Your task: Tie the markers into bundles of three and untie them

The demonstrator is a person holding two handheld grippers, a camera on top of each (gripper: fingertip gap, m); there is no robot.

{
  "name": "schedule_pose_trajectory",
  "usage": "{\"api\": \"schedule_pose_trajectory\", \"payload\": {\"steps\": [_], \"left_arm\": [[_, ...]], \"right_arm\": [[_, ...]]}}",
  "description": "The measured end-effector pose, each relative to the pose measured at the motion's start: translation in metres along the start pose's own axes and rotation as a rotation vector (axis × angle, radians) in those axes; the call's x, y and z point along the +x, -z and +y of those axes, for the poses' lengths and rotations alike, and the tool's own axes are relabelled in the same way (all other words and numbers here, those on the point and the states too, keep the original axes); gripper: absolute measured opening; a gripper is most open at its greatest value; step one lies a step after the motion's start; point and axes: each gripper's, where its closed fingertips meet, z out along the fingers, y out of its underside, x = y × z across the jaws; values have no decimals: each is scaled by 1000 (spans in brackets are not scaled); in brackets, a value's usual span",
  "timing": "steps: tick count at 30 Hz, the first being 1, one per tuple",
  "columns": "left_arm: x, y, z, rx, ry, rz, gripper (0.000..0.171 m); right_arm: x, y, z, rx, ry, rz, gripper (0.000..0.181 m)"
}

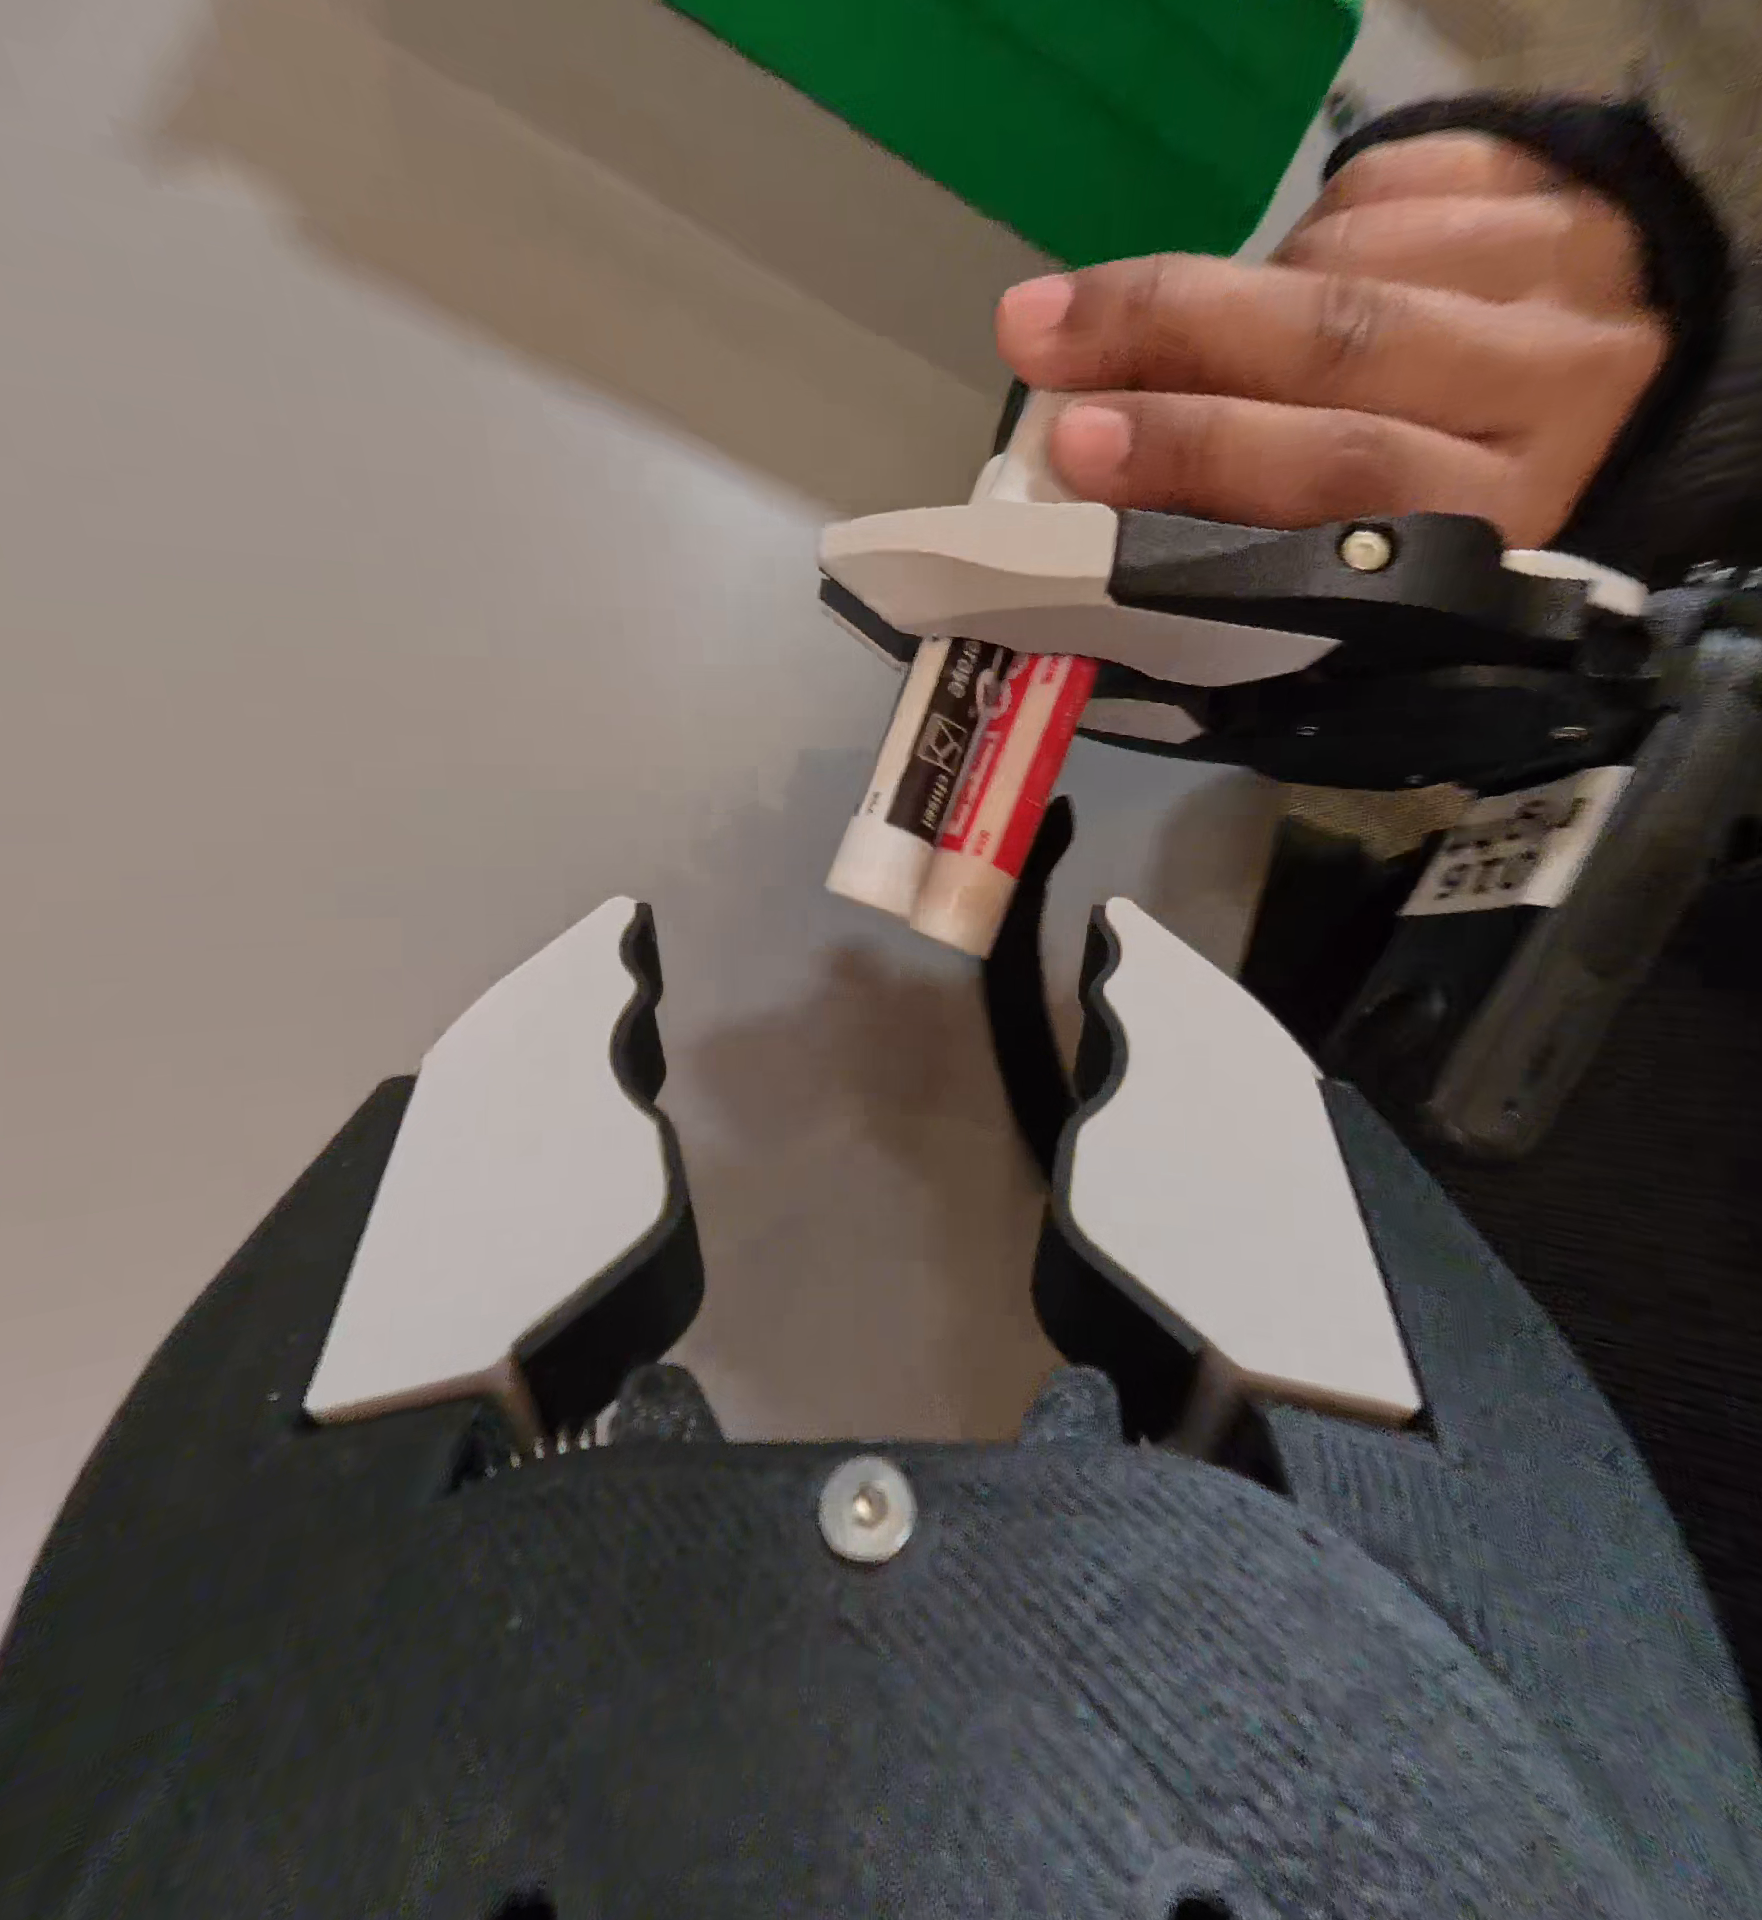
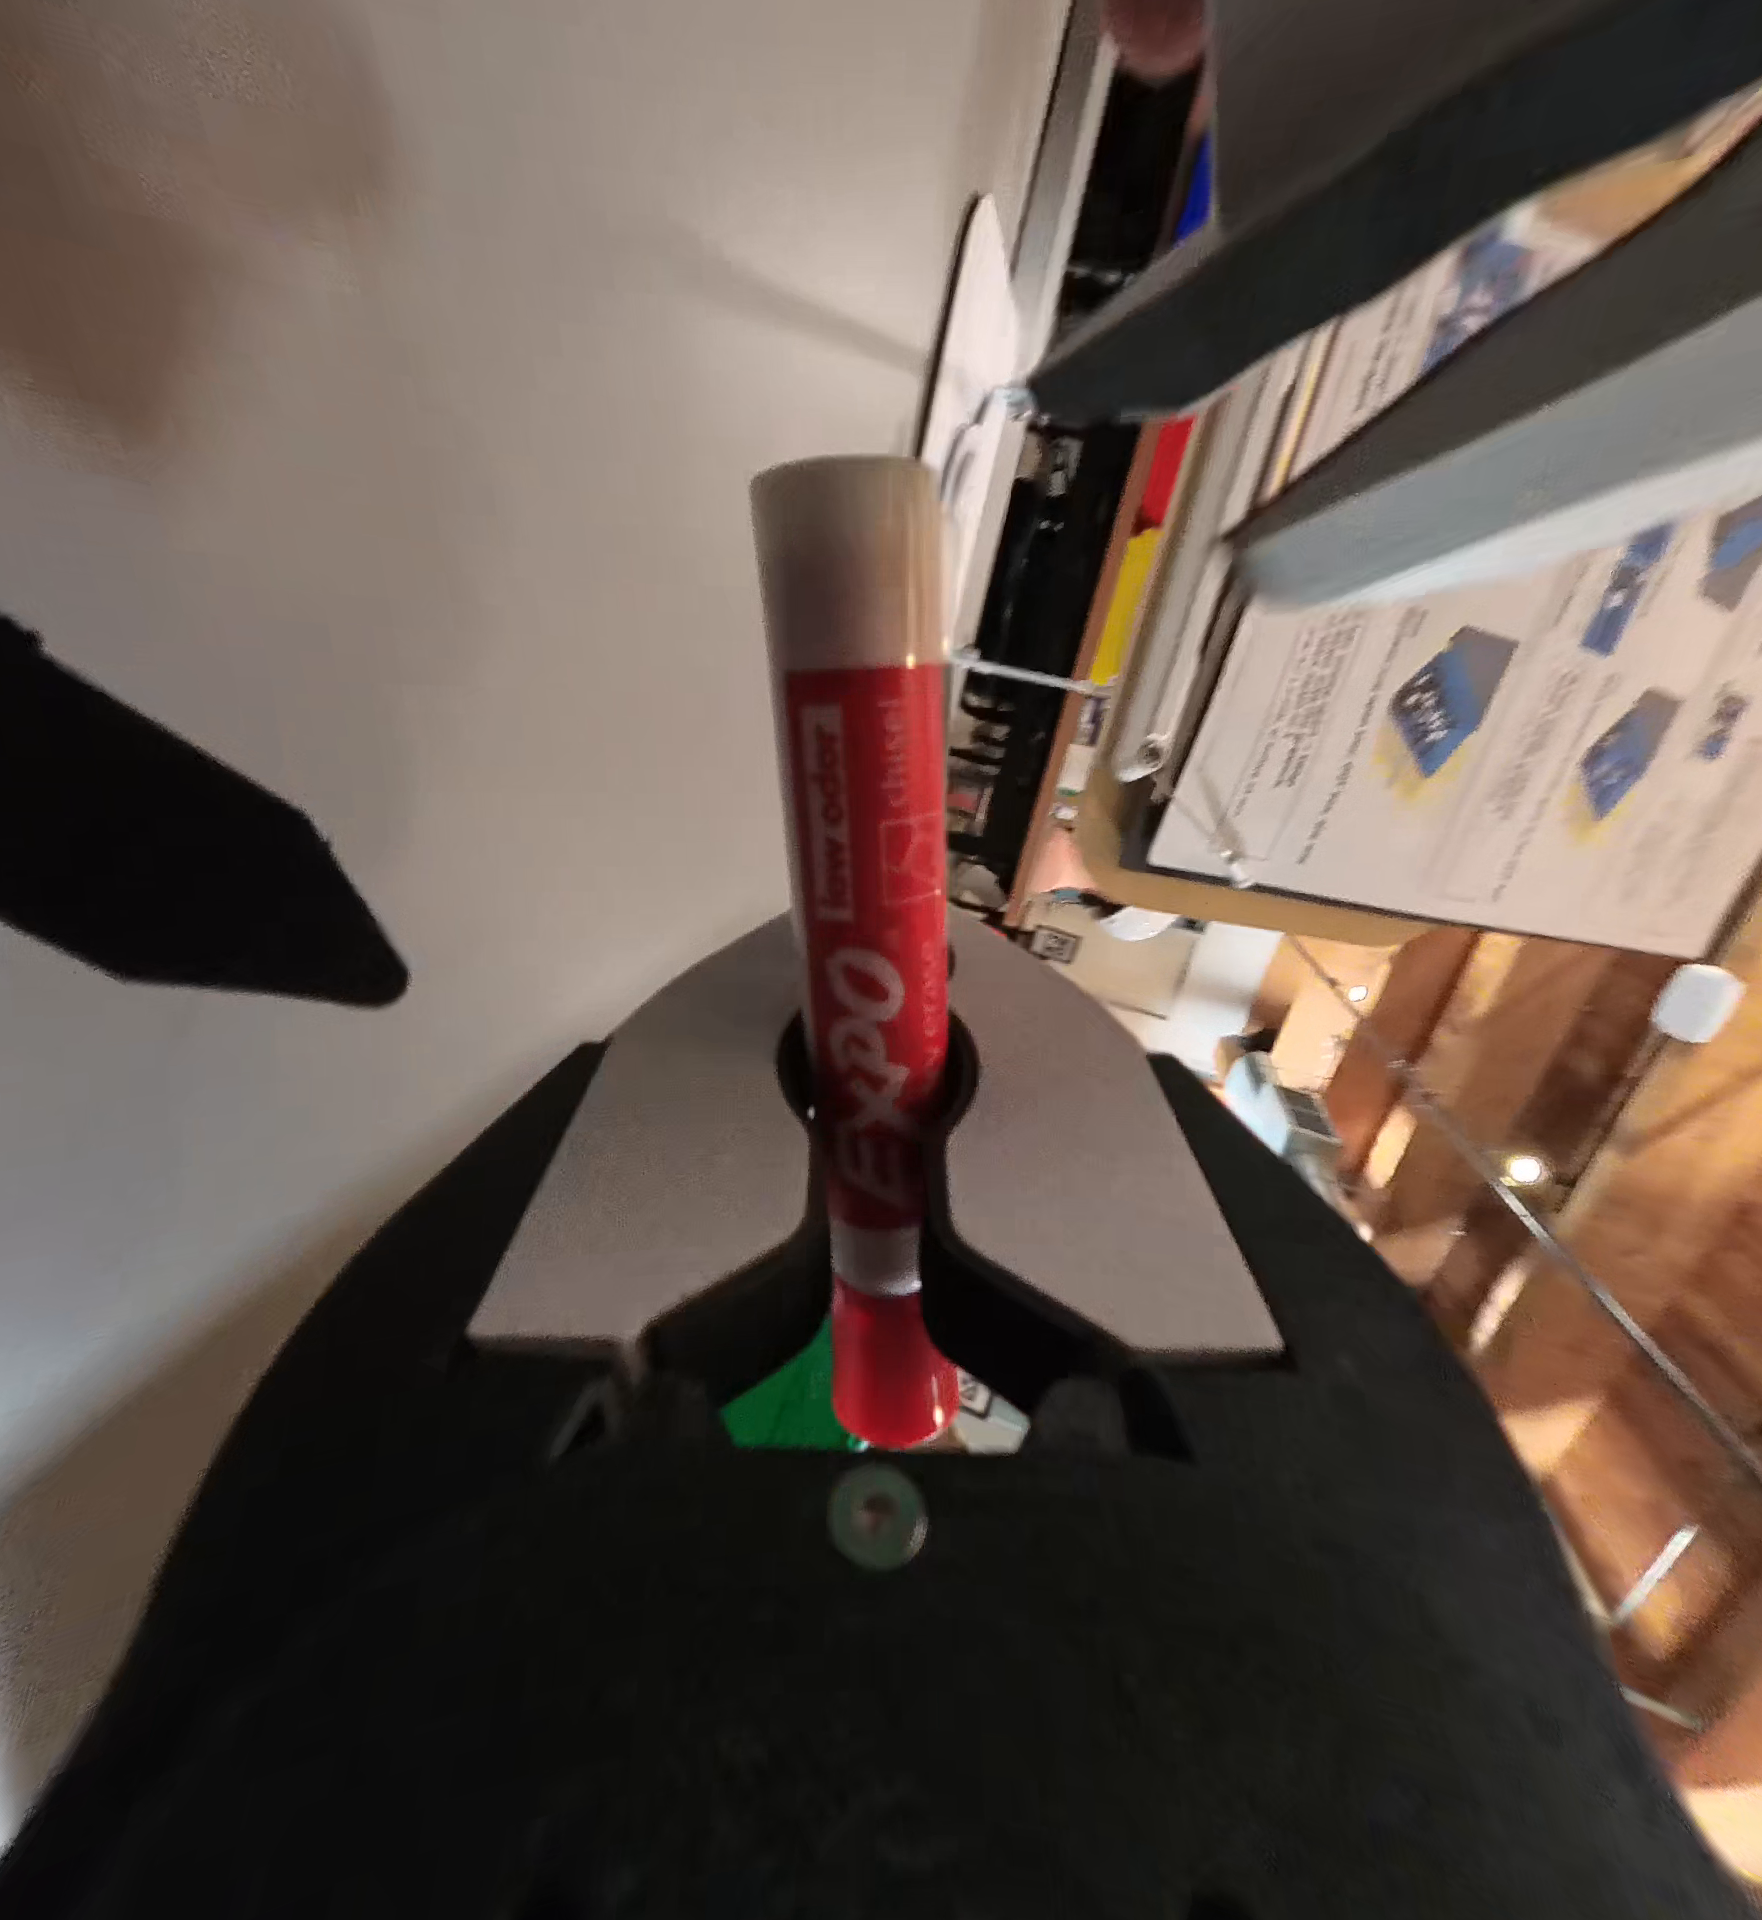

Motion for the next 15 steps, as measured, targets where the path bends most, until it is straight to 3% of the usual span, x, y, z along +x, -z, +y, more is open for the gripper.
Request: {"api": "schedule_pose_trajectory", "payload": {"steps": [7,15], "left_arm": [[-1,-7,12,-197,-287,-257,79],[9,-8,12,-205,-296,-269,74]], "right_arm": [[26,8,-13,25,41,140,14],[19,9,-13,25,-45,67,14]]}}
